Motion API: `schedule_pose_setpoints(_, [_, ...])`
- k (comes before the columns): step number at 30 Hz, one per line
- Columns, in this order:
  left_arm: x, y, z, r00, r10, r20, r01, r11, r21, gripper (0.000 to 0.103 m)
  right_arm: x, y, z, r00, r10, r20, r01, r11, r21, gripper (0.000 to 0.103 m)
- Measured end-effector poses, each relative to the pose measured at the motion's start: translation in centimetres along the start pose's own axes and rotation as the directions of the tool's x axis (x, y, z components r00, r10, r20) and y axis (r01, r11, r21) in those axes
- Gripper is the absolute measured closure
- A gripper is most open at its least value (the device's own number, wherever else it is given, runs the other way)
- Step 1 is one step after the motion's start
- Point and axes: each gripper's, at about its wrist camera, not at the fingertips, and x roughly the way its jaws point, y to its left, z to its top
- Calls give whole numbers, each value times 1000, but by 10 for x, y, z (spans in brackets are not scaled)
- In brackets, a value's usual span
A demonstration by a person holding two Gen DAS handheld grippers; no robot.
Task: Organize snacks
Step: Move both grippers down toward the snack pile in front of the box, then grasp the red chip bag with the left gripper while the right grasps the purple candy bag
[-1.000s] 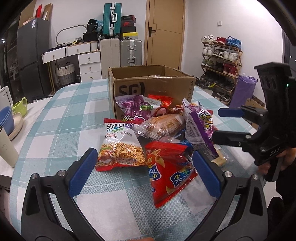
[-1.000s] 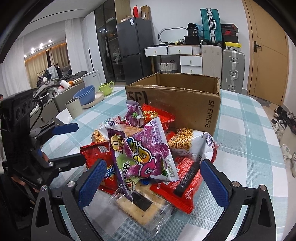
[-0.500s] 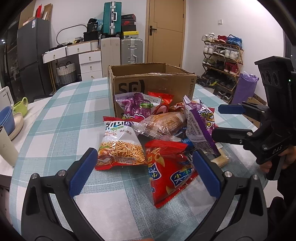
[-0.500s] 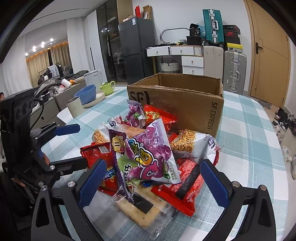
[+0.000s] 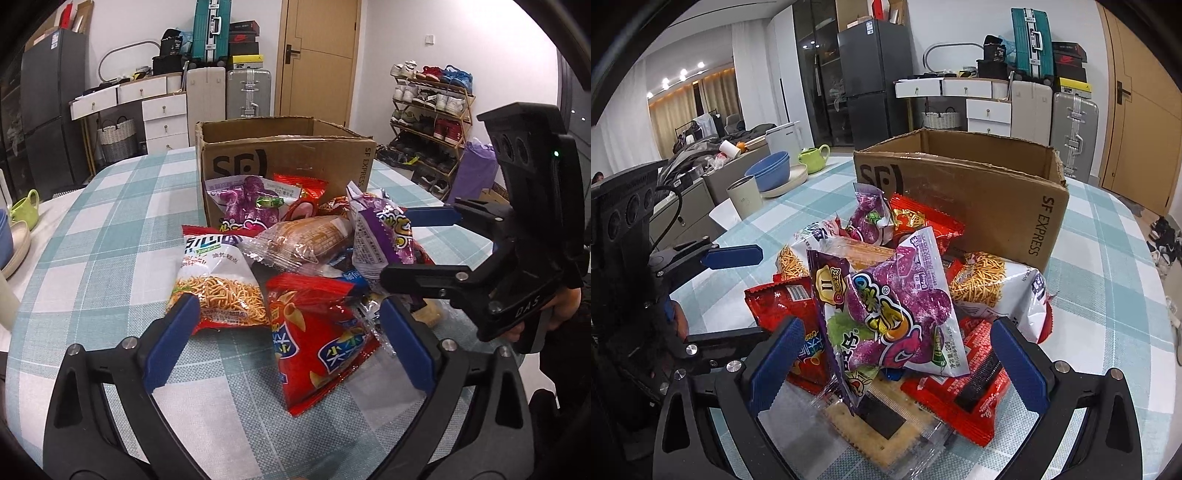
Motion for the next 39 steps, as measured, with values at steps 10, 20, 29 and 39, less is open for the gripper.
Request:
schedule_pose_setpoints(10, [15,-7,-2,997,-48,-64,50,999,18,37,16,2,3,999,32,-35,-31,999,5,7])
schedule_pose_setpoints(20, [29,-11,-3,992,-67,-106,71,997,27,40,11,5,1,999,32,-18,-32,999,2,45])
schedule_pose_setpoints(29, [30,-12,-3,992,-83,-100,86,996,24,63,-14,1,-7,999,17,43,-18,1000,16,51])
schedule_pose_setpoints(39, [15,-9,-3,993,-95,-63,95,995,-2,67,-37,-7,-7,995,7,95,-10,999,39,51])
